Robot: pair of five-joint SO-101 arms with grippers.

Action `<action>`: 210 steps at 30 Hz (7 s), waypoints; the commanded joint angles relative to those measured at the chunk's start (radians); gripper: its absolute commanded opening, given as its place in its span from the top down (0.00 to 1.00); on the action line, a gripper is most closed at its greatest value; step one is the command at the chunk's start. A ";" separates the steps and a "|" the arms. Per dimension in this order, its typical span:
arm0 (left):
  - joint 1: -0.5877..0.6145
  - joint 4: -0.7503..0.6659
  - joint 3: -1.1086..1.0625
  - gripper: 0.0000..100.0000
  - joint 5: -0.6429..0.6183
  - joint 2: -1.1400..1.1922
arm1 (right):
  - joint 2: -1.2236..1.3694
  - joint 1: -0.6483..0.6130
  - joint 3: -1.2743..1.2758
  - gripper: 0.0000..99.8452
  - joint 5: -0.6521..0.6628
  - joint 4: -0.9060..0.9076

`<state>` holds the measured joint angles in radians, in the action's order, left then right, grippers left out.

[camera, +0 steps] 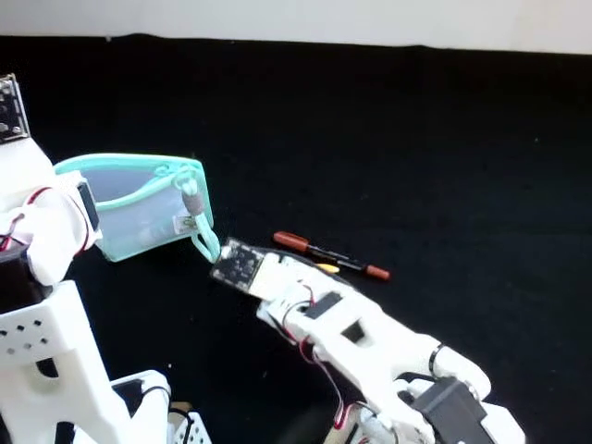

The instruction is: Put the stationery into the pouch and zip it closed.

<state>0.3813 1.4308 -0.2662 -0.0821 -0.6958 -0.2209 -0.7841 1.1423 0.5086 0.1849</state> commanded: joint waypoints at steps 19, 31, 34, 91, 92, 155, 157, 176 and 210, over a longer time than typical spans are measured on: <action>0.005 0.012 -0.015 0.99 0.003 0.028 | -0.415 0.087 -0.469 0.99 -0.256 0.420; 0.002 0.009 -0.036 0.99 0.003 0.024 | -0.266 -0.065 -1.110 0.99 -0.373 0.444; 0.002 0.009 -0.036 0.99 0.003 0.022 | -0.125 -0.148 -1.285 0.99 -0.373 0.446; 0.007 -0.043 -0.035 0.99 0.003 0.022 | 0.157 -0.245 -1.311 0.99 -0.784 0.433; 0.007 -0.041 -0.035 0.99 0.003 0.022 | 0.127 -0.249 -1.282 0.99 -0.783 0.433; 0.005 -0.038 -0.041 0.99 0.003 0.022 | 0.225 -0.298 -1.412 0.62 -0.465 0.295; 0.005 -0.038 -0.041 0.99 0.003 0.022 | 0.225 -0.298 -1.411 0.64 -0.462 0.295; 0.005 -0.035 -0.041 0.99 0.003 0.022 | 0.219 -0.291 -1.419 0.99 -0.459 0.320; 0.005 -0.035 -0.041 0.99 0.003 0.022 | 0.010 -0.271 -1.395 0.99 -0.509 0.759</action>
<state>0.3828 1.3940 -0.2938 -0.0867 -0.6958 -0.2056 -1.0510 -0.2785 0.0115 0.9920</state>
